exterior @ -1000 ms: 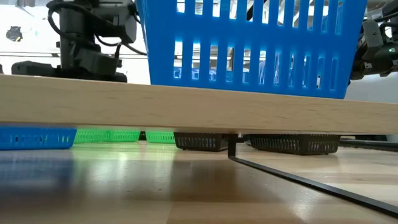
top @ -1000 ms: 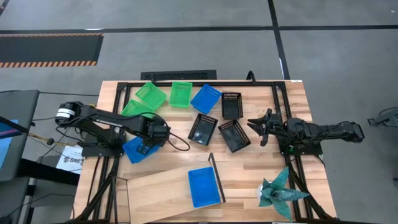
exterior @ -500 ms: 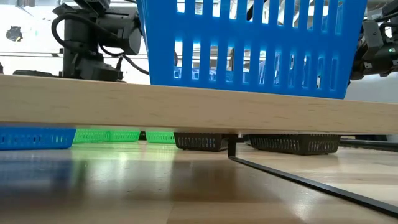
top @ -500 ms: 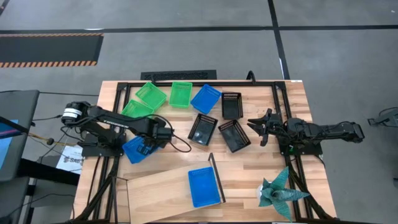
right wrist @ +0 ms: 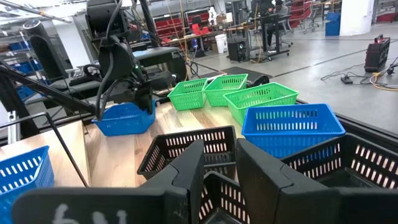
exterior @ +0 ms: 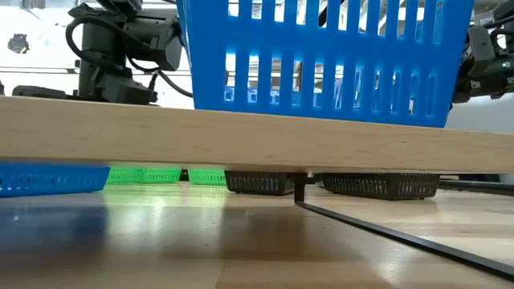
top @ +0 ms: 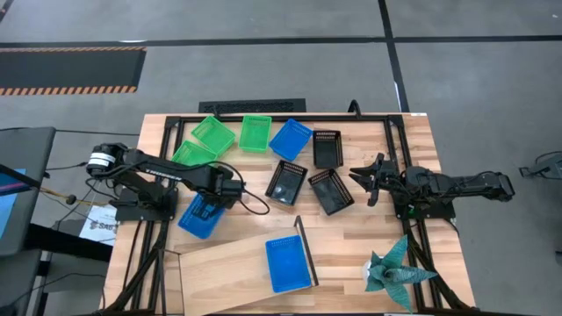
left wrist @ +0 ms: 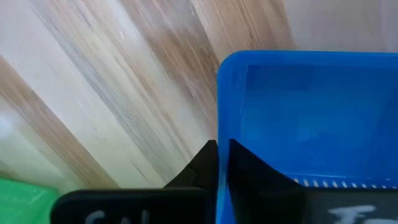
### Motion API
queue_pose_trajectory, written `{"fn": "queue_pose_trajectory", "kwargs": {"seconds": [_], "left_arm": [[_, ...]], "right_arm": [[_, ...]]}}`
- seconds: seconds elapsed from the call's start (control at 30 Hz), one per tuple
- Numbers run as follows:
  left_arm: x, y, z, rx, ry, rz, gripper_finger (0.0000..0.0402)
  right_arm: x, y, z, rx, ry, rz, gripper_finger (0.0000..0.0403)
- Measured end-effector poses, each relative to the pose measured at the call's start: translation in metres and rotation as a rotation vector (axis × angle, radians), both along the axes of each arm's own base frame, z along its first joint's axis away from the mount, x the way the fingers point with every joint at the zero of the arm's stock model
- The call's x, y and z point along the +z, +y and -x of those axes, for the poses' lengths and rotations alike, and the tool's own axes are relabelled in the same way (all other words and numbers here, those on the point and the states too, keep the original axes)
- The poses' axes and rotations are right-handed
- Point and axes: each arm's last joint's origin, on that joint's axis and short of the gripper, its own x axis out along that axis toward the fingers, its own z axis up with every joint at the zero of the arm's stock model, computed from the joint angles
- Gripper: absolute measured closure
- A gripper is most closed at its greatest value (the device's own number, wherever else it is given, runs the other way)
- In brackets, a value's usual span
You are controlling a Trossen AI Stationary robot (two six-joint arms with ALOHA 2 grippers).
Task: Stack baskets on shelf by color
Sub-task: Stack the bottom blue basket on top of the blue basket
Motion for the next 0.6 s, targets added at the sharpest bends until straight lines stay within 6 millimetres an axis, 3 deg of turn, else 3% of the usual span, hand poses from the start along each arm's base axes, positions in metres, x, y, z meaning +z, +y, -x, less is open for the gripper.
{"fn": "queue_pose_trajectory", "kwargs": {"seconds": [0.3,0.6], "left_arm": [[0.027,0.004,-0.012,0.219,-0.077,-0.171,0.0401],[0.092,0.005,-0.036,0.484,-0.290,-0.184,0.0401]], "right_arm": [[0.000,0.000,0.000,0.000,0.000,0.000,0.0285],[0.000,0.000,0.000,0.000,0.000,-0.001,0.0285]]}}
